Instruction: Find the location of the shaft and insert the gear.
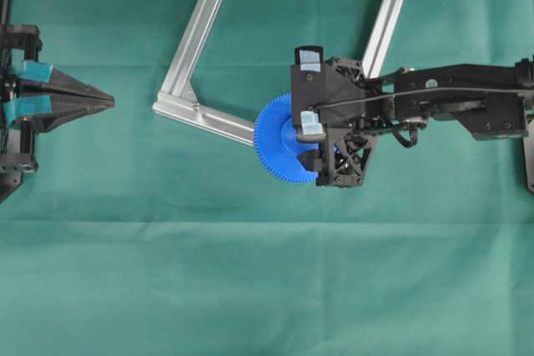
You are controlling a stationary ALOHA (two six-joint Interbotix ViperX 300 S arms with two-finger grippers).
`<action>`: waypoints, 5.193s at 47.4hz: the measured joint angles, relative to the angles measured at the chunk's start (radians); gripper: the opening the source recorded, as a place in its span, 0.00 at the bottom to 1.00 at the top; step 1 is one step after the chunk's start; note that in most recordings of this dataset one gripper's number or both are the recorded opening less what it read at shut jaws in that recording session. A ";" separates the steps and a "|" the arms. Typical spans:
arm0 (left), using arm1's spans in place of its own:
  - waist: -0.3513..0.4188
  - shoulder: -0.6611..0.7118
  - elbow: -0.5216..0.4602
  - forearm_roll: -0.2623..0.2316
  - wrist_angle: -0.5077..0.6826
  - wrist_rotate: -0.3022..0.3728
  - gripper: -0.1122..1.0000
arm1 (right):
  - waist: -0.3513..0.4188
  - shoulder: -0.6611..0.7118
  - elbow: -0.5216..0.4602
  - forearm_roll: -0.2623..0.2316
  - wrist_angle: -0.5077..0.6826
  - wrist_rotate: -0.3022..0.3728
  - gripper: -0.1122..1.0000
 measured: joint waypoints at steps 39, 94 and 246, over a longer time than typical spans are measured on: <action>0.000 0.000 0.002 0.000 0.000 0.000 0.11 | 0.006 0.015 -0.025 0.003 -0.002 -0.002 0.72; -0.002 0.000 0.006 0.000 0.000 0.000 0.11 | 0.020 -0.008 0.029 0.003 -0.034 0.002 0.72; 0.000 0.002 0.014 0.000 0.006 -0.002 0.11 | 0.006 -0.133 0.086 0.018 -0.112 0.026 0.90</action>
